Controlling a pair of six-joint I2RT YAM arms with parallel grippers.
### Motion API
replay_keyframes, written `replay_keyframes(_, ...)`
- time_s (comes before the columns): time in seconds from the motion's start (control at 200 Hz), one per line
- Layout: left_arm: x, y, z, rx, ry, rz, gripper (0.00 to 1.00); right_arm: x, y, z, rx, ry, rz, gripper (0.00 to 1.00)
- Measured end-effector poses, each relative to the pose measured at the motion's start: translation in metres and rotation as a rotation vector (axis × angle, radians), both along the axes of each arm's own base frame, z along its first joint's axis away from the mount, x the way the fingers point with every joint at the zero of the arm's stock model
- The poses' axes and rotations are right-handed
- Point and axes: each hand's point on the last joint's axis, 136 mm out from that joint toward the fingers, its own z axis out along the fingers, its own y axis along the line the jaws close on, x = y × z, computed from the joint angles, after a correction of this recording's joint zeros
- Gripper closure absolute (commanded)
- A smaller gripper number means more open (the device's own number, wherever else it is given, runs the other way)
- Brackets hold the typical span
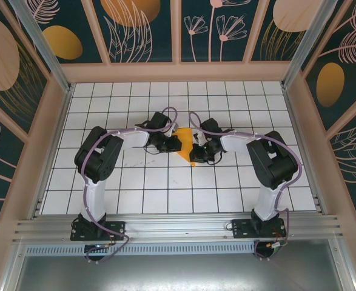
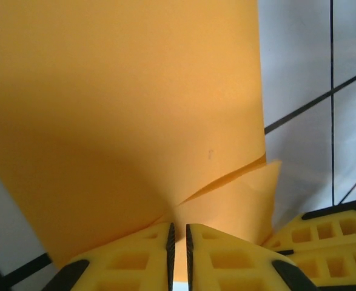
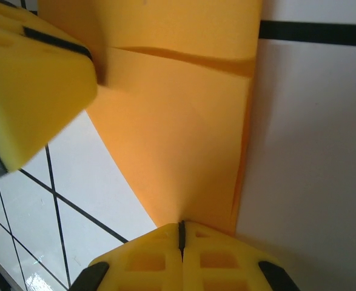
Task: Fold a paper plane with a square sheet of paper (fold left side to right side)
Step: Third fold the triangle at the center of the table.
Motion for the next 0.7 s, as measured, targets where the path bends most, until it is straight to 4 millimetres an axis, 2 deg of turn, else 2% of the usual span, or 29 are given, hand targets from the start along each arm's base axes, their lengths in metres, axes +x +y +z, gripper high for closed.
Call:
replay_keyframes(0.16, 0.003, 0.002, 0.024, -0.025, -0.051, 0.008, 0.9, 0.0, -0.001, 0.0, -0.007, 0.0, -0.001, 1.0)
replay_keyframes(0.255, -0.003, -0.005, 0.032, -0.065, -0.06, -0.015, 0.92, 0.0, -0.001, -0.001, -0.008, 0.002, -0.001, 1.0)
replay_keyframes(0.44, -0.025, -0.019, 0.023, -0.092, -0.018, -0.068, 0.92, 0.0, -0.001, -0.001, -0.009, 0.003, 0.0, 1.0)
replay_keyframes(0.575, -0.035, -0.031, 0.015, -0.107, 0.006, -0.101, 0.93, 0.0, -0.001, -0.001, -0.009, 0.002, 0.001, 1.0)
replay_keyframes(0.701, -0.039, -0.032, 0.004, -0.094, 0.026, -0.105, 0.93, 0.0, -0.001, -0.001, -0.01, 0.002, 0.001, 1.0)
